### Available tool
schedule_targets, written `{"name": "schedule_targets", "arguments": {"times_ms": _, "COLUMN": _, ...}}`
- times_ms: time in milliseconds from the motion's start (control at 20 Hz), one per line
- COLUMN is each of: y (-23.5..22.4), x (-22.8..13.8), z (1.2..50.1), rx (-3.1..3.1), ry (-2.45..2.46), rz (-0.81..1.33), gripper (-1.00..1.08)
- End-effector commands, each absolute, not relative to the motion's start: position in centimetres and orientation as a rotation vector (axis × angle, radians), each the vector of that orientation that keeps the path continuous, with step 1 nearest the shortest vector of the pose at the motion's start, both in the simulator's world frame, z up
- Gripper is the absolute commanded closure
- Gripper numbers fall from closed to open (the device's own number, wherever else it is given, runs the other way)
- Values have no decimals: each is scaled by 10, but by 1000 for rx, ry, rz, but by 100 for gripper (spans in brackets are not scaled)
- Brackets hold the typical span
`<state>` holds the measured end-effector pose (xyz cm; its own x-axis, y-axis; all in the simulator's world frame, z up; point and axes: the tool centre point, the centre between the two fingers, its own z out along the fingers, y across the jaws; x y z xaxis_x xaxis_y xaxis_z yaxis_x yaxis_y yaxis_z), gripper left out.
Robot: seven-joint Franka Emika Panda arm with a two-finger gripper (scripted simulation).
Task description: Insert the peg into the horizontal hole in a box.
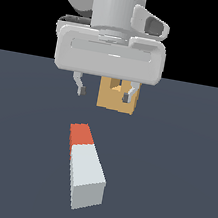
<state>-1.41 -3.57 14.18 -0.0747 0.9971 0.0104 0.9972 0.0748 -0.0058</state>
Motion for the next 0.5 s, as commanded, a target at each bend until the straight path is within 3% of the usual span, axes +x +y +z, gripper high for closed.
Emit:
{"name": "schedule_targets", "arguments": {"times_ms": 0, "y": -46, "x": -17, "z": 134, "rx": -2094, "ry": -2328, "rz": -3, "gripper": -92}}
{"name": "schedule_targets", "arguments": {"times_ms": 450, "y": -93, "x": -24, "z": 99, "rx": -1929, "ry": -2474, "rz": -2, "gripper": -92}}
